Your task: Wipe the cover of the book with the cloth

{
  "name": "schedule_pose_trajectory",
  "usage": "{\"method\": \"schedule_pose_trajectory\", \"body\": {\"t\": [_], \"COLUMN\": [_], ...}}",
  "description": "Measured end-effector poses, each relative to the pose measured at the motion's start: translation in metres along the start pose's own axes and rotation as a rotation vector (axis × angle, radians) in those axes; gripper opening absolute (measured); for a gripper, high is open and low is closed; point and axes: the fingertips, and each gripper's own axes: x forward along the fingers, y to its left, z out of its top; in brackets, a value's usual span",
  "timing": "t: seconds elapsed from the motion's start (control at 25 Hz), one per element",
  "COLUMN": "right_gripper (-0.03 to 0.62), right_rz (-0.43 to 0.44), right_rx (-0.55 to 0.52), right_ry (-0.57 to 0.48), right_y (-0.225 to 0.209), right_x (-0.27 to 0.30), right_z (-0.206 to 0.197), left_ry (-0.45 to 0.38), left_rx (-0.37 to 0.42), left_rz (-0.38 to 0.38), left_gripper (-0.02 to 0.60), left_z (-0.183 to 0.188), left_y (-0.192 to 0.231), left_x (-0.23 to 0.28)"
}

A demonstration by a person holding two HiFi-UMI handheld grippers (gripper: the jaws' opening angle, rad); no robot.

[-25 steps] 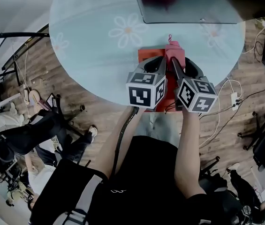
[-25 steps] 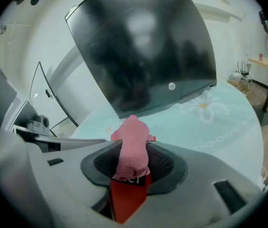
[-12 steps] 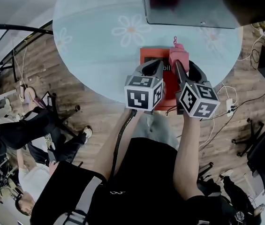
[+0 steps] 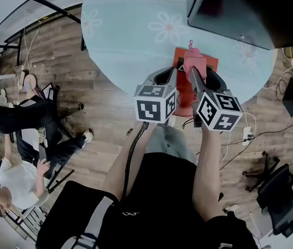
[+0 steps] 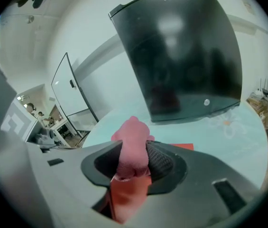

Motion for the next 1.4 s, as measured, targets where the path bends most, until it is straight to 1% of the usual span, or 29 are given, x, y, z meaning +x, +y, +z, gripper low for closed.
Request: {"method": "schedule_pose_trajectory", "body": {"t": [0.16,0.32,0.44,0.68,0.84,1.08,1.4], "right_gripper": [0.155,0.155,0.155,0.155,0.155,0.156,0.155], "right_rz": [0.059,0.098,0.107,0.095,0.078,0.035,-0.022], "right_rx": [-0.026,-0.04,-0.04,-0.029,-0.007,-0.009,0.033], "right_ry": [0.016,0.055,0.083,0.107,0.11,0.093,0.07], "right_y": [0.026,0.048,0.053,0.051,0.039,0.02,-0.008], "right_x": [0.005,0.015,0.023,0.023,0.02,0.012,-0.007], "right_z": [-0.01,-0.028,-0.039,-0.058,-0.064,-0.061,-0.064], "left_ry": [-0.03,-0.04,-0.037,-0.011,0.025,0.048,0.09], "left_rx": [-0.038,-0.063,-0.073,-0.076,-0.065,-0.027,0.014], "left_rz": [0.05,0.08,0.09,0.092,0.06,0.015,-0.037], "left_gripper": [0.014,0.014,0.014,0.014,0.014,0.014,0.014], "left_z": [-0.01,-0.019,-0.023,-0.038,-0.045,-0.04,-0.05], "left_y": [0.019,0.034,0.041,0.043,0.031,0.01,-0.017], "left_x": [-0.022,-0.035,-0.037,-0.035,-0.026,-0.012,0.001]}}
